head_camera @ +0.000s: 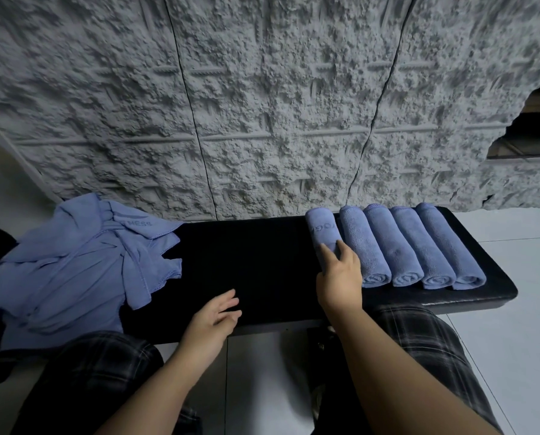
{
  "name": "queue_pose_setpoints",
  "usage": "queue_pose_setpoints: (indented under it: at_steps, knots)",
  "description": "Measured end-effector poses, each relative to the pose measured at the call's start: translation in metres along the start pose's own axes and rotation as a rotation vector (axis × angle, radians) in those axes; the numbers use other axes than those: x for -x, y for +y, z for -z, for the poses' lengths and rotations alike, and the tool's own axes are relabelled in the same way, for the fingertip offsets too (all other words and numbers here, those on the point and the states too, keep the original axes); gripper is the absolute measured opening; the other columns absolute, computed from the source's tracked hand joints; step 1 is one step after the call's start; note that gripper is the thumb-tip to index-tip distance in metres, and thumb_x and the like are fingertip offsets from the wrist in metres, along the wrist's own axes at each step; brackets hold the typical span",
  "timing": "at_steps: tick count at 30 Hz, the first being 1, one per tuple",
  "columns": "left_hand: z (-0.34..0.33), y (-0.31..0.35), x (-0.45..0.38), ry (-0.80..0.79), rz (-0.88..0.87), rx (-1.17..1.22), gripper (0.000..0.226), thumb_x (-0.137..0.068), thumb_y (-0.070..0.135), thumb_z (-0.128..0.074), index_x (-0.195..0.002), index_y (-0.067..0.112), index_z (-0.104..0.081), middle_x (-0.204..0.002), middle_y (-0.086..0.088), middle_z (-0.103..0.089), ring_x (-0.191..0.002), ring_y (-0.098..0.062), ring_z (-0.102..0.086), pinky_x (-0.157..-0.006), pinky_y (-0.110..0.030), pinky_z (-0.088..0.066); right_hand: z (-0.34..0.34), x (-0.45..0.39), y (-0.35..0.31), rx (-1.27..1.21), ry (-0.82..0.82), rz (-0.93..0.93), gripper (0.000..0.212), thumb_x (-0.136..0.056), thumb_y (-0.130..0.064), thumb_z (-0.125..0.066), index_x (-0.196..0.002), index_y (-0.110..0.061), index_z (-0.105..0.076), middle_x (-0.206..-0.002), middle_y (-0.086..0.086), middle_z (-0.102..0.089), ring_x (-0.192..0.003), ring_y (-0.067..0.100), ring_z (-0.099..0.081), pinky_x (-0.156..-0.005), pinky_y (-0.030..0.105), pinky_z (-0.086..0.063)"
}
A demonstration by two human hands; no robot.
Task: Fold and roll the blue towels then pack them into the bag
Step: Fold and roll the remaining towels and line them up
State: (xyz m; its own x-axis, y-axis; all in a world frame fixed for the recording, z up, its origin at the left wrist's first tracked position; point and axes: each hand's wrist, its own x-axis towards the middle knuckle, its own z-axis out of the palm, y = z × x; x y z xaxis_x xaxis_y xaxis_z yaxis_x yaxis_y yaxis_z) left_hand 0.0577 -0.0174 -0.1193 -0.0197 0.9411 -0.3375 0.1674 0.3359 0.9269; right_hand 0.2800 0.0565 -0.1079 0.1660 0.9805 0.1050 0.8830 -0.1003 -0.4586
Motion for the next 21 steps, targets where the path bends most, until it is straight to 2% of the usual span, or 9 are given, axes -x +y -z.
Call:
queue_pose_setpoints:
  at_steps: [4,9,14,16,18,21]
  knots:
    - [0.002,0.001,0.003,-0.036,0.008,0.000,0.046,-0.093,-0.001,-0.048,-0.133,0.021,-0.042,-0.117,0.010,-0.053,-0.102,0.002,-0.055,-0.084,-0.018,-0.045,-0.002,-0.001,0.001,0.016,-0.001,0.007,0.056,-0.094,0.001,-0.041,-0.147,-0.015,-0.032,-0.157,0.015,-0.011,-0.146,0.030,-0.006,-0.117,0.035,-0.006]
    - [0.004,-0.002,0.006,0.002,-0.035,-0.069,0.042,-0.094,0.004,-0.050,-0.124,0.032,-0.046,-0.115,0.013,-0.055,-0.105,0.001,-0.056,-0.081,-0.014,-0.043,-0.002,0.000,-0.001,0.086,-0.004,-0.007,0.059,-0.092,0.003,-0.039,-0.148,-0.009,-0.025,-0.158,0.015,-0.005,-0.146,0.031,0.000,-0.117,0.036,-0.003]
    - [0.007,-0.002,0.007,0.054,-0.081,-0.148,0.041,-0.094,0.005,-0.050,-0.126,0.031,-0.047,-0.116,0.013,-0.055,-0.104,0.000,-0.056,-0.079,-0.012,-0.042,0.005,-0.002,-0.004,0.107,-0.098,-0.043,0.057,-0.098,-0.019,-0.039,-0.151,-0.011,-0.018,-0.159,0.012,0.001,-0.146,0.030,0.005,-0.117,0.039,-0.004]
    - [0.009,0.002,0.008,0.075,-0.120,-0.208,0.041,-0.094,0.006,-0.050,-0.126,0.032,-0.047,-0.118,0.010,-0.054,-0.106,0.001,-0.053,-0.084,-0.014,-0.042,0.008,0.001,-0.004,0.115,-0.120,-0.028,0.061,-0.097,-0.031,-0.042,-0.151,-0.012,-0.019,-0.159,0.011,0.001,-0.146,0.030,0.007,-0.118,0.041,-0.004]
    - [0.017,0.005,0.007,0.179,-0.201,-0.354,0.041,-0.091,0.006,-0.054,-0.124,0.031,-0.050,-0.122,0.006,-0.053,-0.112,-0.005,-0.050,-0.096,-0.024,-0.041,0.012,0.005,-0.007,0.094,-0.090,0.022,0.061,-0.095,-0.034,-0.047,-0.149,-0.015,-0.026,-0.159,0.011,-0.001,-0.146,0.031,0.008,-0.118,0.042,-0.003]
    - [0.045,0.010,0.002,0.535,-0.265,-0.720,0.039,-0.084,0.009,-0.063,-0.121,0.021,-0.058,-0.125,0.001,-0.054,-0.121,-0.019,-0.044,-0.102,-0.040,-0.035,0.018,0.012,-0.018,-0.002,-0.021,0.155,0.051,-0.093,-0.028,-0.054,-0.142,-0.021,-0.042,-0.158,0.010,-0.015,-0.146,0.029,0.002,-0.117,0.041,-0.004]
